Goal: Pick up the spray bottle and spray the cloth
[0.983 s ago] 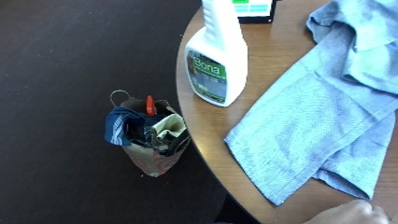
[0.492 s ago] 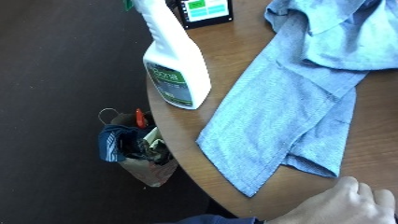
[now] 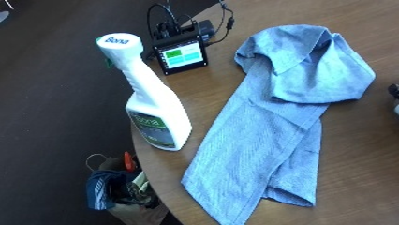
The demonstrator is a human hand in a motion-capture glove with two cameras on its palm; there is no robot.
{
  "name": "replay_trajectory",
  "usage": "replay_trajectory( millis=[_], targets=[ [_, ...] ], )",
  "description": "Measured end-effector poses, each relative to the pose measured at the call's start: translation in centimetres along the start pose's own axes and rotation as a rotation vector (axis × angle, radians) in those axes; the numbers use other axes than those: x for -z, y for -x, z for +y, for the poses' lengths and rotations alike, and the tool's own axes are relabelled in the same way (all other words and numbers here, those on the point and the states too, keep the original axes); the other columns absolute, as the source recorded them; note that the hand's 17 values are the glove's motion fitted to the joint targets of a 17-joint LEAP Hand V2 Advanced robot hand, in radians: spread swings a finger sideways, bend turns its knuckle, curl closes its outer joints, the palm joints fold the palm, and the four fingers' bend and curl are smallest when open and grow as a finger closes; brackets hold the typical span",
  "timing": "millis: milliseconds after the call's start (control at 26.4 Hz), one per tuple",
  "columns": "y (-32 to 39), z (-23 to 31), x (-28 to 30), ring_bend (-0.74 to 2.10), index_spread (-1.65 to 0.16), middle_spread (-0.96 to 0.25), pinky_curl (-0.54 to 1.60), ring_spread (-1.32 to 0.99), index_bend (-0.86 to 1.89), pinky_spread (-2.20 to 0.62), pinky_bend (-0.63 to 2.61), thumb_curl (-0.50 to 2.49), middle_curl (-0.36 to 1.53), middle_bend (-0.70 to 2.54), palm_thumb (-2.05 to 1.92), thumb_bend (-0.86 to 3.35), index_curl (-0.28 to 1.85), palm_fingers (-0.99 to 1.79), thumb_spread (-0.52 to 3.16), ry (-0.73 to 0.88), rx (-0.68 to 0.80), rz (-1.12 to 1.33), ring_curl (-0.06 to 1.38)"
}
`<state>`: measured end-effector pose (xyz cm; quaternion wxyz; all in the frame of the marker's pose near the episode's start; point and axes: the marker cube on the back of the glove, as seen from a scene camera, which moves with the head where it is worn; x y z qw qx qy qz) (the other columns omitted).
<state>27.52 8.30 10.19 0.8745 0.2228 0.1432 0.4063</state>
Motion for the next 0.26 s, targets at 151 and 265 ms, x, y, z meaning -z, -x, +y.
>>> replay_trajectory(
  millis=[151, 265],
  targets=[
    [-0.26, 0.29, -1.24, 0.35, -0.35, -0.06, 0.31, -0.05, 0.12, 0.17, 0.33, 0.49, 0.36, 0.25, 0.84, 0.0, 0.29, 0.71, 1.22, 0.026, -0.005, -0.036, 0.3],
    [-0.88, 0.71, -1.29, 0.35, -0.35, -0.06, 0.32, -0.06, 0.12, 0.17, 0.33, 0.49, 0.37, 0.24, 0.84, -0.01, 0.29, 0.72, 1.23, 0.041, -0.022, -0.045, 0.31]
  ],
)
